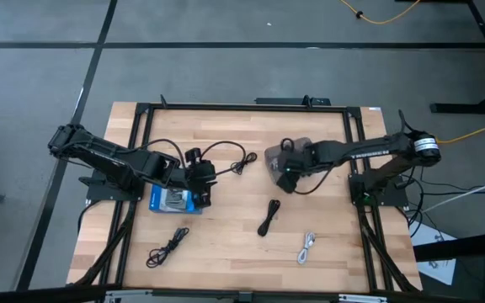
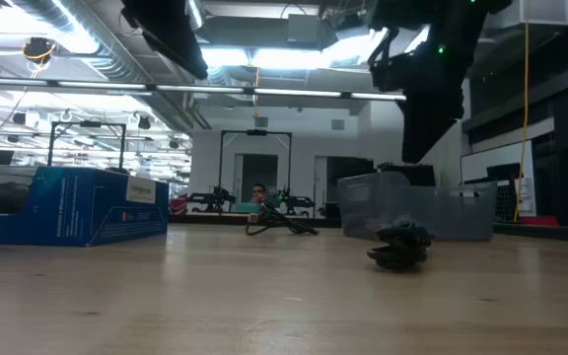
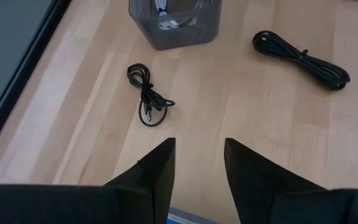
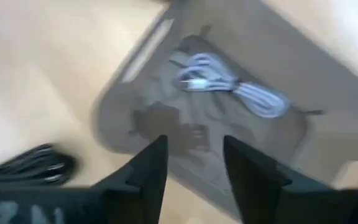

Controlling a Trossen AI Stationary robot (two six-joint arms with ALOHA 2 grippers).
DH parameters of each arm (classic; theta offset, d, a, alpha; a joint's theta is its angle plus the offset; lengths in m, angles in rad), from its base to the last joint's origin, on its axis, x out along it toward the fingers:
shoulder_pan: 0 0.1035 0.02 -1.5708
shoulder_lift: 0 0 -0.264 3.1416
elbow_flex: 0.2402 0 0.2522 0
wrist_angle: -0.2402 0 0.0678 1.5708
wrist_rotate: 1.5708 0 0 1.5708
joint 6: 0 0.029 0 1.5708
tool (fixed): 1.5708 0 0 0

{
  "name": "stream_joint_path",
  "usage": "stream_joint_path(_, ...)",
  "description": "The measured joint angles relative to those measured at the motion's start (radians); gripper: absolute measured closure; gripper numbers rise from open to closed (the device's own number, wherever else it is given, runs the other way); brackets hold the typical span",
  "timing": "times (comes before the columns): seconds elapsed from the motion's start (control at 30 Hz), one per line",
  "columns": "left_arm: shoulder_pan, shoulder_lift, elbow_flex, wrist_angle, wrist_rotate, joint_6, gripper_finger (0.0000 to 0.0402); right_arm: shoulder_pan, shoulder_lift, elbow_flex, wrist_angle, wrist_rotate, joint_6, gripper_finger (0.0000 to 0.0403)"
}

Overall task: Pick and place USB-C Cables
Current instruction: Adjust the black bin

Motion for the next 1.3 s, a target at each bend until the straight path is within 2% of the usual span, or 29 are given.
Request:
stream_joint_path(0.17, 0.0, 0.0, 0.0, 0.003, -0.001, 0.0, 0.0271, 0.07, -0.01, 0.0, 0.002, -0.173, 0.079, 0.0247)
stream_joint_path(0.27, 0.0, 0.0, 0.0, 0.003, -0.001, 0.0, 0.0271, 0.131, 0.008, 0.0, 0.01, -0.189, 0.134, 0.0248)
stream_joint_path(0.4, 0.0, 0.0, 0.0, 0.002, -0.001, 0.0, 0.0271, 0.194, 0.063, 0.0, 0.067, -0.118, 0.232, 0.0247)
stream_joint_path(0.5, 0.0, 0.0, 0.0, 0.002, -0.001, 0.0, 0.0271, 0.214, 0.119, 0.0, 0.12, -0.041, 0.257, 0.0247)
stream_joint_path(0.6, 0.0, 0.0, 0.0, 0.002, -0.001, 0.0, 0.0271, 0.214, 0.164, 0.0, 0.152, -0.011, 0.246, 0.0247)
stream_joint_path(1.0, 0.0, 0.0, 0.0, 0.002, -0.001, 0.0, 0.0271, 0.068, 0.192, -0.001, 0.107, 0.183, 0.225, 0.0247)
stream_joint_path(1.3, 0.0, 0.0, 0.0, 0.002, -0.001, 0.001, 0.0271, -0.061, 0.192, -0.001, 0.048, 0.214, 0.163, 0.0247)
